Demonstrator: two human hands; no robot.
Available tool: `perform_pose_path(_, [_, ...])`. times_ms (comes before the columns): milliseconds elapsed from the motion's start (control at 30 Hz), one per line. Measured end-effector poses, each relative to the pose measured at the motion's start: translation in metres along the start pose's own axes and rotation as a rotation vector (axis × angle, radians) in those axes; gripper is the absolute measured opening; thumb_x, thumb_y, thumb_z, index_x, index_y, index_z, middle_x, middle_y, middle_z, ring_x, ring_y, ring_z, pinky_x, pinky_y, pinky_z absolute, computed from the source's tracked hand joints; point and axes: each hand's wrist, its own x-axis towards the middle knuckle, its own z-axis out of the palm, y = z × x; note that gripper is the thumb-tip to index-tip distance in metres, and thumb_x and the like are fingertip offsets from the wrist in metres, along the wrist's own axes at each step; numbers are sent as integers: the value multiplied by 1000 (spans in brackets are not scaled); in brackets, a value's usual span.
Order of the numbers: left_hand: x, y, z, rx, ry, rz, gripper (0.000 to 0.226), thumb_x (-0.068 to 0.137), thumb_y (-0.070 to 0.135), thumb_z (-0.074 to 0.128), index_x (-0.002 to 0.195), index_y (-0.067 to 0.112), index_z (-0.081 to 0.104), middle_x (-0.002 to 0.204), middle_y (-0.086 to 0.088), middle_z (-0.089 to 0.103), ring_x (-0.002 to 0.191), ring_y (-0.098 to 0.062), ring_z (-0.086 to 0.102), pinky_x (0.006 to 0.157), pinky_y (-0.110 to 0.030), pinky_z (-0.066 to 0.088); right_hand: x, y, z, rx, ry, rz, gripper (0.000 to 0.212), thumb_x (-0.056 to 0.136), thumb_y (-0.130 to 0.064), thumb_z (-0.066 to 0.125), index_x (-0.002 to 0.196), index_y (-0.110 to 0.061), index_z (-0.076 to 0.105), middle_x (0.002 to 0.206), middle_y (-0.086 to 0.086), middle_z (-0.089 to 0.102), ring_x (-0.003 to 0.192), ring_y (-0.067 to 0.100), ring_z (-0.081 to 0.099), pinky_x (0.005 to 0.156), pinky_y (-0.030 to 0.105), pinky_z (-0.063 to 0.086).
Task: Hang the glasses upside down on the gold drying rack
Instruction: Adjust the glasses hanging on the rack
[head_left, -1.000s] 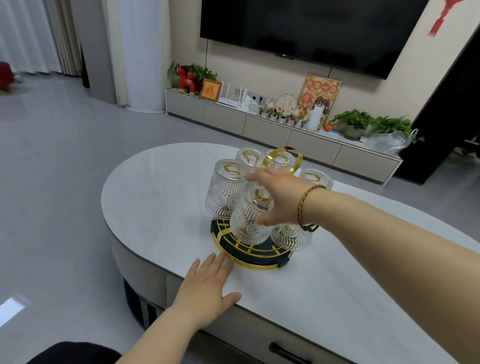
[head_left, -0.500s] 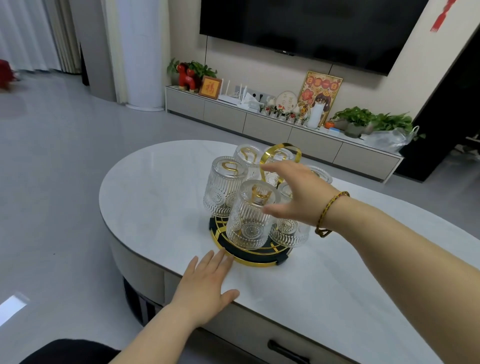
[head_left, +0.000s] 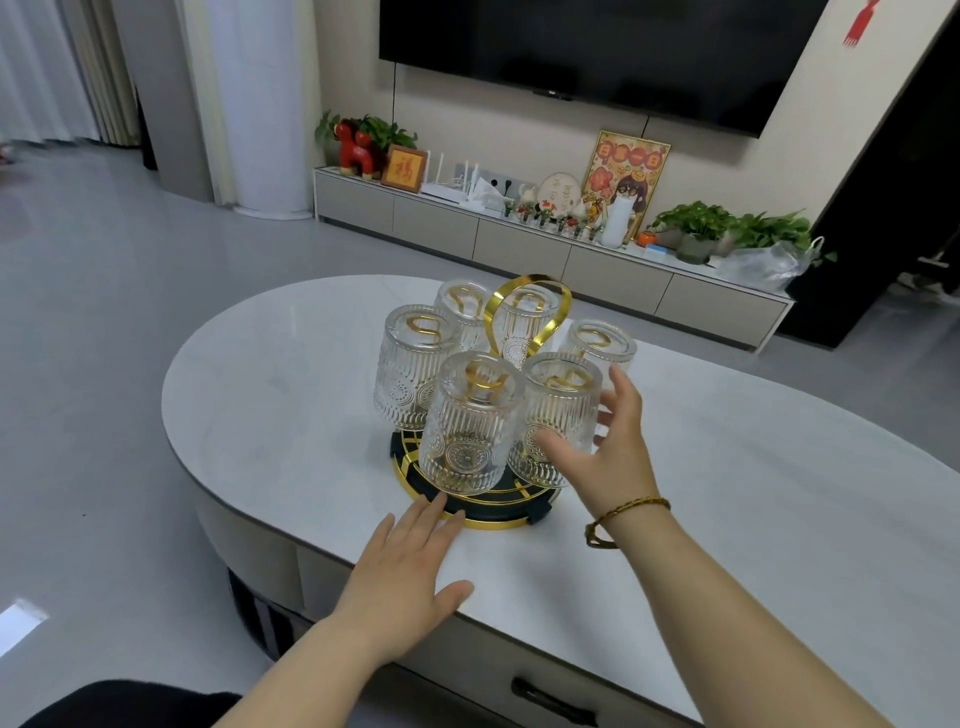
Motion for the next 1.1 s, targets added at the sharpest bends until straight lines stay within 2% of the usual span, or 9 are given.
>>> perform_pose_path(33, [1,1,1,2,1,-2,63,96,47,31,145,26,-3,156,0,-14,142,-15,-13,115,-35,-7,2,3,3,18,3,20,93,68,-19,72,137,-22,10,141,9,32,125,24,36,103,37,34])
perform_pose_path(133, [3,1,2,-3,3,-9,64,95,47,32,145,27,-4,156,1,-13,142,-15,-13,115,-35,-7,8,11,10,49,23,33,99,65,-22,74,137,-25,6,145,8,26,131,19,27,97,26,26])
perform_pose_path(267, [3,0,3,5,13,-10,64,95,47,32,145,27,-4,156,1,-13,141,-15,-14,115,-34,-7,10,15,16,93,42,1,97,65,-21,74,136,-27,8,145,5,25,121,6,25,94,23,25])
perform_pose_path(467, [3,-1,4,-15,22,-10,64,95,48,32,145,27,-2,156,1,-12,141,-16,-14,115,-34,-7,9,18,15,114,101,-46,88,63,-17,74,131,-25,19,119,-12,31,112,5,33,93,19,34])
perform_pose_path(567, [3,-1,4,-20,24,-10,64,95,48,33,145,27,-1,156,1,-12,142,-16,-14,115,-35,-6,5,22,10,147,111,-49,87,63,-14,74,129,-25,20,114,-15,32,105,3,38,78,1,36])
perform_pose_path(600, [3,-1,4,-17,23,-9,64,95,48,33,145,27,-2,156,1,-12,142,-16,-14,115,-35,-6,3,23,8,160,101,-45,88,63,-13,75,130,-26,19,114,-15,32,104,2,38,74,-1,36])
perform_pose_path(633, [4,0,4,-14,23,-10,64,95,48,32,145,27,-2,156,1,-12,142,-17,-13,115,-35,-6,2,23,7,169,85,-42,89,63,-13,74,130,-27,18,114,-15,32,104,2,38,75,0,36])
perform_pose_path(767, [3,2,4,-16,29,-17,64,95,47,33,145,26,-2,156,1,-11,142,-16,-13,115,-35,-5,0,19,6,173,30,-40,90,65,-14,73,132,-28,15,110,-20,31,110,6,34,92,22,35])
perform_pose_path(1100, [3,4,5,-26,71,-11,64,95,46,35,145,26,0,156,0,-10,142,-17,-12,115,-35,-4,4,20,5,145,-2,-46,95,65,-17,74,135,-25,10,131,-6,29,117,5,28,98,24,29])
